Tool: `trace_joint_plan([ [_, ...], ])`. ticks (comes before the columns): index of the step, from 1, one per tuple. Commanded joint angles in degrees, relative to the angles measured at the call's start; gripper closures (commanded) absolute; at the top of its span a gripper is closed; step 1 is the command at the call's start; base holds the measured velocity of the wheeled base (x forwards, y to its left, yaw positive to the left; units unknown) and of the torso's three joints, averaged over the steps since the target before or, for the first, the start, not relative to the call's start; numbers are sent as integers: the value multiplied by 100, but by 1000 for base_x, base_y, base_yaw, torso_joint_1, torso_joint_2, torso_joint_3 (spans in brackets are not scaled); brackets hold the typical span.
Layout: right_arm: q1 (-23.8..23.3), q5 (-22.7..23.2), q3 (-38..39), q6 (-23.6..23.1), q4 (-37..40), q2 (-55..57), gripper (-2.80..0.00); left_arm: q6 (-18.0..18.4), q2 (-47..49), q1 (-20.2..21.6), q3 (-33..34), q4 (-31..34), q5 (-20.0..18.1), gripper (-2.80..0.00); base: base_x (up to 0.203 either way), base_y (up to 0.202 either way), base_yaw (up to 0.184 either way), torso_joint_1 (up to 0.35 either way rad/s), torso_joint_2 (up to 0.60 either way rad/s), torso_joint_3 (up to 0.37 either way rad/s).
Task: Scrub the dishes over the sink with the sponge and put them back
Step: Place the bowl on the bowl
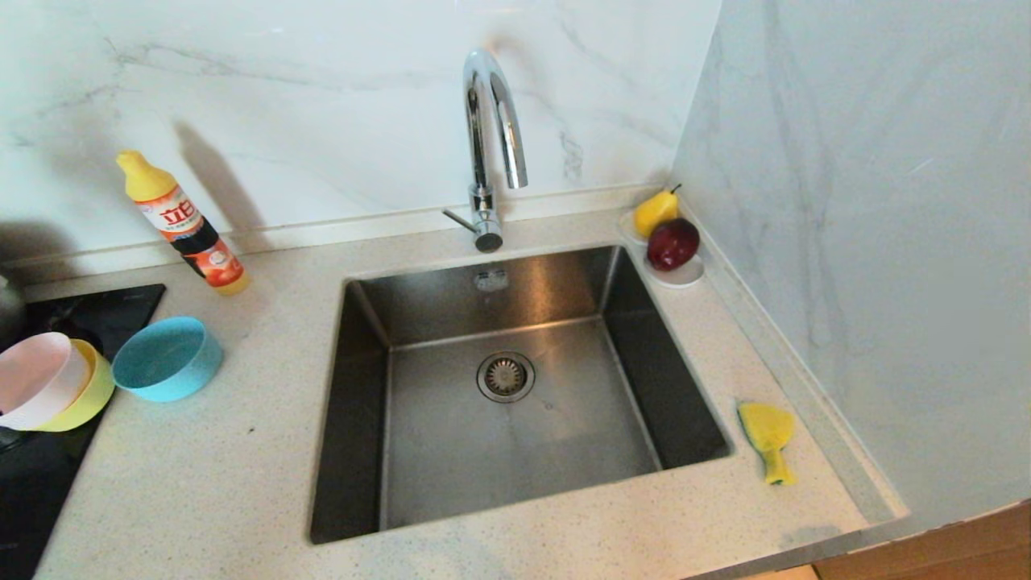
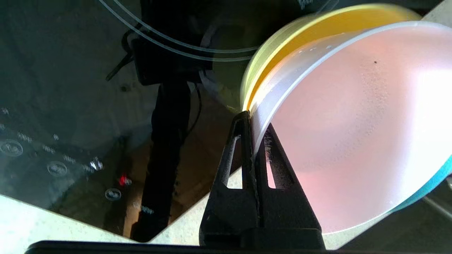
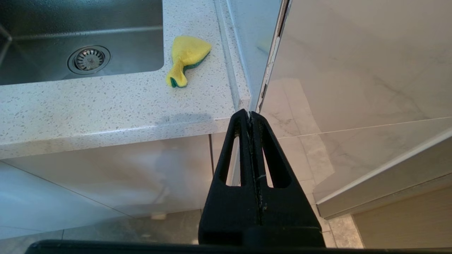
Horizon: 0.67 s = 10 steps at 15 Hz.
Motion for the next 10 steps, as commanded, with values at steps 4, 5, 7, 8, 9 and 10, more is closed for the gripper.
trace_joint_plan([
  [4, 2, 2, 0, -2, 0, 3, 0, -5, 20, 4, -9, -101, 49, 0, 0, 0, 0, 0, 0, 0],
  [5, 2, -4, 0, -2, 0, 4, 0, -14, 37, 4, -8, -92, 49, 0, 0, 0, 0, 0, 0, 0],
  [7, 2, -2, 0, -2, 0, 3, 0, -14, 55, 4, 8, -66, 49, 0, 0, 0, 0, 0, 0, 0],
  [8, 2, -7, 0, -2, 0, -4, 0, -14, 64, 4, 20, -66, 49, 0, 0, 0, 0, 0, 0, 0],
  [9, 2, 2, 0, -2, 0, 4, 0, -14, 64, 4, 42, -66, 56, 0, 0, 0, 0, 0, 0, 0],
  [10, 2, 2, 0, -2, 0, -4, 0, -10, 68, 4, 43, -72, 78, 0, 0, 0, 0, 0, 0, 0],
])
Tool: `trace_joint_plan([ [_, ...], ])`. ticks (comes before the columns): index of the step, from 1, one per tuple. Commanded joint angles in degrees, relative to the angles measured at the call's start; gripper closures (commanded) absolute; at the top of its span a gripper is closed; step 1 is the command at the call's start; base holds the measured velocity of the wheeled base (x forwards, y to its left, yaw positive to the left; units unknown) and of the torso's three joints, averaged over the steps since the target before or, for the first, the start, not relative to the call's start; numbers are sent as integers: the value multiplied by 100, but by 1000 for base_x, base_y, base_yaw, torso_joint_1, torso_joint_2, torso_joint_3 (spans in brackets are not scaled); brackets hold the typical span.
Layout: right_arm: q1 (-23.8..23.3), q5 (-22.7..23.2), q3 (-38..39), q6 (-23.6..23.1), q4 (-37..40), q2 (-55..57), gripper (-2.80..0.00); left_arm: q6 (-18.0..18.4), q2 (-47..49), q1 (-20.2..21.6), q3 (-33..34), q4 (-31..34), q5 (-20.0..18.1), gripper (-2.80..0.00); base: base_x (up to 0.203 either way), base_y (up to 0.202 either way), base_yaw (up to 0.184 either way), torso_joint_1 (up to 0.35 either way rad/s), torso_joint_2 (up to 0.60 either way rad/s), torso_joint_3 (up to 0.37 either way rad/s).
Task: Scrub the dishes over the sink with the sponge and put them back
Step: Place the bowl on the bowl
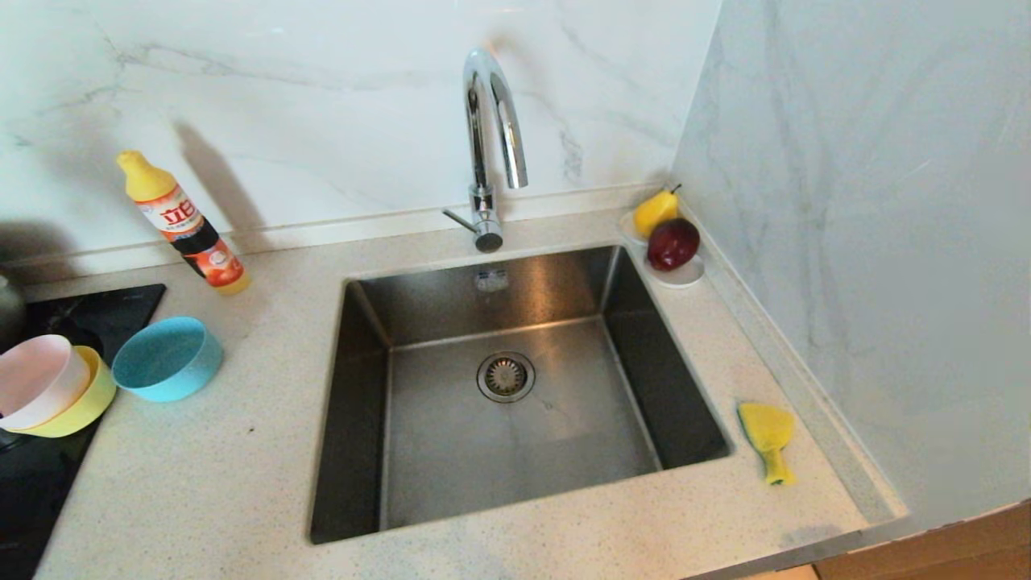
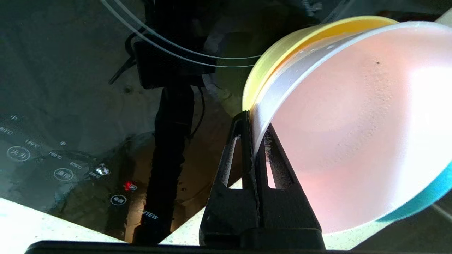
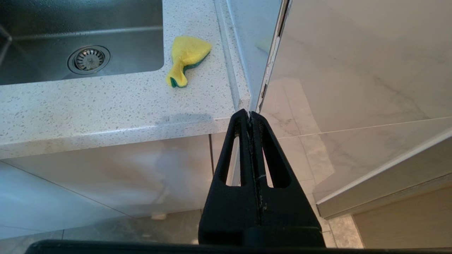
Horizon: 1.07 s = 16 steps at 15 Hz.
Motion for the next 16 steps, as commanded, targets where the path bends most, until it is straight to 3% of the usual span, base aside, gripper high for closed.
trace_joint_plan([
  [1, 2, 2, 0, 0, -2, 2, 0, 3, 11, 2, -4, 21, 2, -280, 0, 0, 0, 0, 0, 0],
  [7, 2, 4, 0, 0, -2, -4, 0, -33, -324, 2, -40, 20, -36, -280, 0, 0, 0, 0, 0, 0],
  [11, 2, 4, 0, 0, -2, 5, 0, -72, -1094, 0, -40, 156, -136, -277, 0, 0, 0, 0, 0, 0],
  [12, 2, 4, 0, 0, -2, 3, 0, -34, -1251, -17, -40, 227, -200, 0, 0, 0, 0, 0, 0, 0],
  [16, 2, 4, 0, 0, -2, -4, 0, 597, -1580, -426, -40, 555, -215, 0, 0, 0, 0, 0, 0, 0],
])
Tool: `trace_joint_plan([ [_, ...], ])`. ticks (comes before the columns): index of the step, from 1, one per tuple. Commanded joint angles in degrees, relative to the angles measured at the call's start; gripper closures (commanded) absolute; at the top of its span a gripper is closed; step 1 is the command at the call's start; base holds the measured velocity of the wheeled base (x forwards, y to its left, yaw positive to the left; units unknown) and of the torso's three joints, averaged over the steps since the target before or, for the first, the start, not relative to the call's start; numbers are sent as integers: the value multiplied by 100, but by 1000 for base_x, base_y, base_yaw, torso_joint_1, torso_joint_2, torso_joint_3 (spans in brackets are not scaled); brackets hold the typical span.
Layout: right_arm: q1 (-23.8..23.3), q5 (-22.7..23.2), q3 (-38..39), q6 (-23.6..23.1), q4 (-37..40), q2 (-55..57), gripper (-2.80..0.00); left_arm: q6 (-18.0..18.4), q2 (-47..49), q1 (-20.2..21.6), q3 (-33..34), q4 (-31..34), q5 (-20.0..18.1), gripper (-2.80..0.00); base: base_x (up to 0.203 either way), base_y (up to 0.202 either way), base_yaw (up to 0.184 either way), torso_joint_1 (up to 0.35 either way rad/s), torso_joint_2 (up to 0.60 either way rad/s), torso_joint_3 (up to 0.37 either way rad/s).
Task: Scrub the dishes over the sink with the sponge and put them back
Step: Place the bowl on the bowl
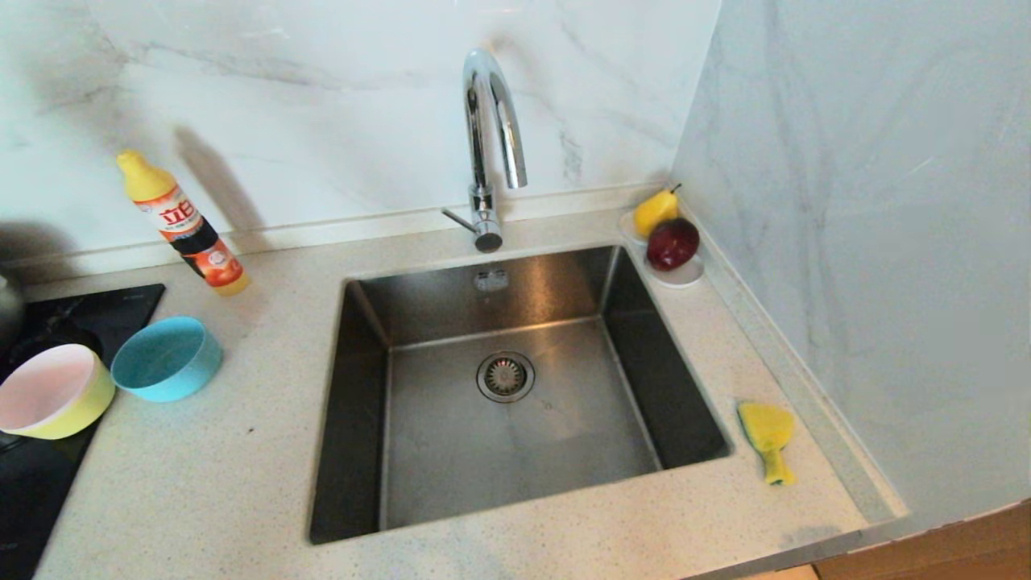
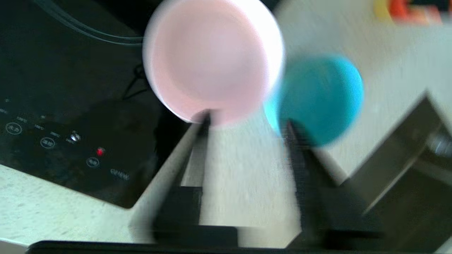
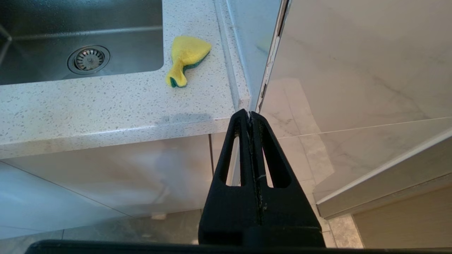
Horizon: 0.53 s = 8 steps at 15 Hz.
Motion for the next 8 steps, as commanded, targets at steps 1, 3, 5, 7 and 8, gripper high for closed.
trace_joint_plan([
  [1, 2, 1, 0, 0, -2, -3, 0, 351, -311, -300, 2, 156, 7, 0, 0, 0, 0, 0, 0, 0],
  [3, 2, 2, 0, 0, -2, 5, 0, 815, -458, -612, 10, 321, 158, 0, 0, 0, 0, 0, 0, 0],
  [5, 2, 2, 0, 0, -2, 5, 0, 1314, -612, -968, 22, 580, 356, 0, 0, 0, 0, 0, 0, 0],
  [7, 2, 2, 0, 0, -2, -4, 0, 1676, -760, -1344, 66, 902, 456, 0, 0, 0, 0, 0, 0, 0],
  [8, 2, 2, 0, 0, -2, -3, 0, 1732, -778, -1552, 73, 1093, 513, 0, 0, 0, 0, 0, 0, 0],
])
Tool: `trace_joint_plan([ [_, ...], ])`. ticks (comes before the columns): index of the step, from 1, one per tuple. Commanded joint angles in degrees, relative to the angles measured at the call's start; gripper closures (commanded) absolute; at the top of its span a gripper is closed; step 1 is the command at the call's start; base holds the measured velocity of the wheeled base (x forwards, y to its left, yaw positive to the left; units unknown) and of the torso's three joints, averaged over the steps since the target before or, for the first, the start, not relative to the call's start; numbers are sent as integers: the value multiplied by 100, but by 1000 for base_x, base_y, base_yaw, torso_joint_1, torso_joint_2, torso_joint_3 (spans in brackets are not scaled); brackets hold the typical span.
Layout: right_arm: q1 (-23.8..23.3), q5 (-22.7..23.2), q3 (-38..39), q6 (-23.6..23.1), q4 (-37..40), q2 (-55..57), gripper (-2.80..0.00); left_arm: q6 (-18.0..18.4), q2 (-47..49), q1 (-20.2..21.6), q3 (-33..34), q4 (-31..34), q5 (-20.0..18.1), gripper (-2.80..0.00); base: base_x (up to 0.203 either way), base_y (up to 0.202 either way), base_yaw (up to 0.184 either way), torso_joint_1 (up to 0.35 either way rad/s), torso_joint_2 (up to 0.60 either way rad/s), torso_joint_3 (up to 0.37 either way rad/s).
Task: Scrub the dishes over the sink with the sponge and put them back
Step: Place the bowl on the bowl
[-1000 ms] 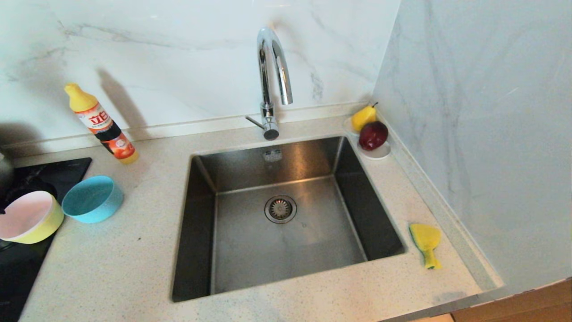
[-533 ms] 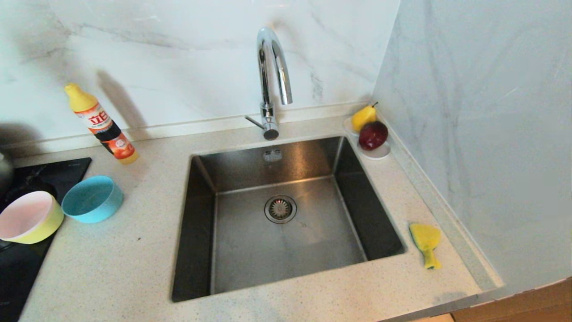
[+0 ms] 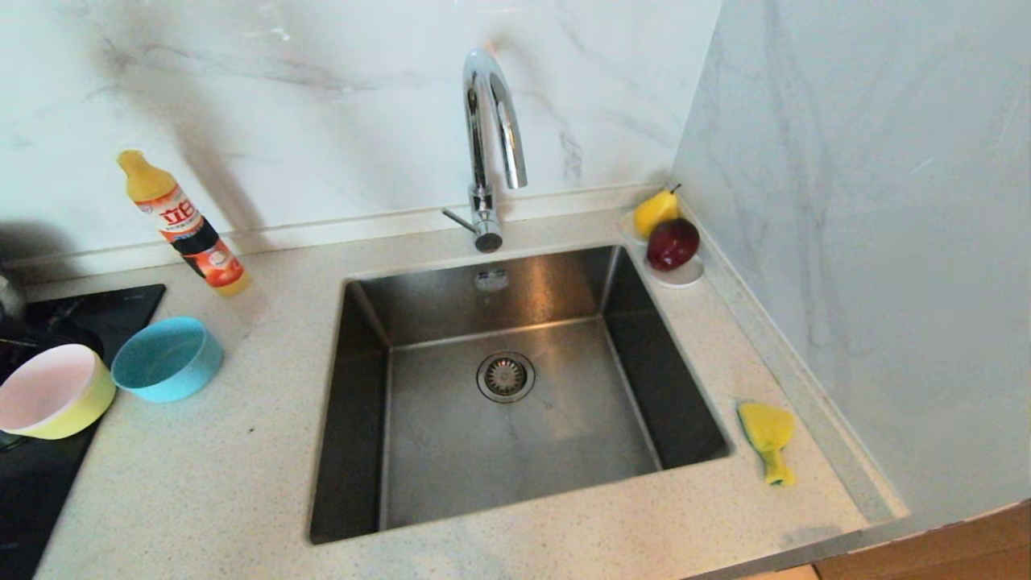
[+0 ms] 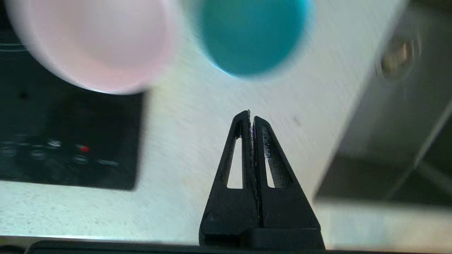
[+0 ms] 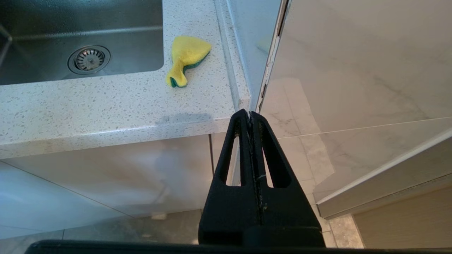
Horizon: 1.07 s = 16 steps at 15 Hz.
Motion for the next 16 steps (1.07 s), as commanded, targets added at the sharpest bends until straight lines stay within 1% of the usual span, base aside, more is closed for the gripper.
trace_joint_plan([
  [1, 2, 2, 0, 0, -4, -6, 0, 81, -154, -471, 32, 395, 101, -280, 0, 0, 0, 0, 0, 0],
  [3, 2, 2, 0, 0, -4, 2, 0, 109, -238, -728, 222, 683, 154, -280, 0, 0, 0, 0, 0, 0],
  [5, 2, 2, 0, 0, -4, -6, 0, 124, -325, -897, 524, 649, 225, -280, 0, 0, 0, 0, 0, 0],
  [8, 2, 2, 0, 0, -4, 3, 0, 125, -328, -1069, 954, 544, 583, -280, 0, 0, 0, 0, 0, 0],
  [9, 2, -2, 0, 0, -4, 0, 0, 125, -310, -1082, 1147, 387, 677, -280, 0, 0, 0, 0, 0, 0],
  [11, 2, 2, 0, 0, -4, -5, 0, 125, -297, -1092, 1678, -146, 846, -280, 0, 0, 0, 0, 0, 0],
  [14, 2, 2, 0, 0, -4, 0, 0, 99, -295, -1171, 2515, -1351, 1214, -280, 0, 0, 0, 0, 0, 0],
  [15, 2, 2, 0, 0, -4, -5, 0, 51, -286, -1191, 2624, -1517, 1264, -280, 0, 0, 0, 0, 0, 0],
  [16, 2, 2, 0, 0, -4, -1, 0, 44, -271, -1203, 2636, -1518, 1258, -280, 0, 0, 0, 0, 0, 0],
])
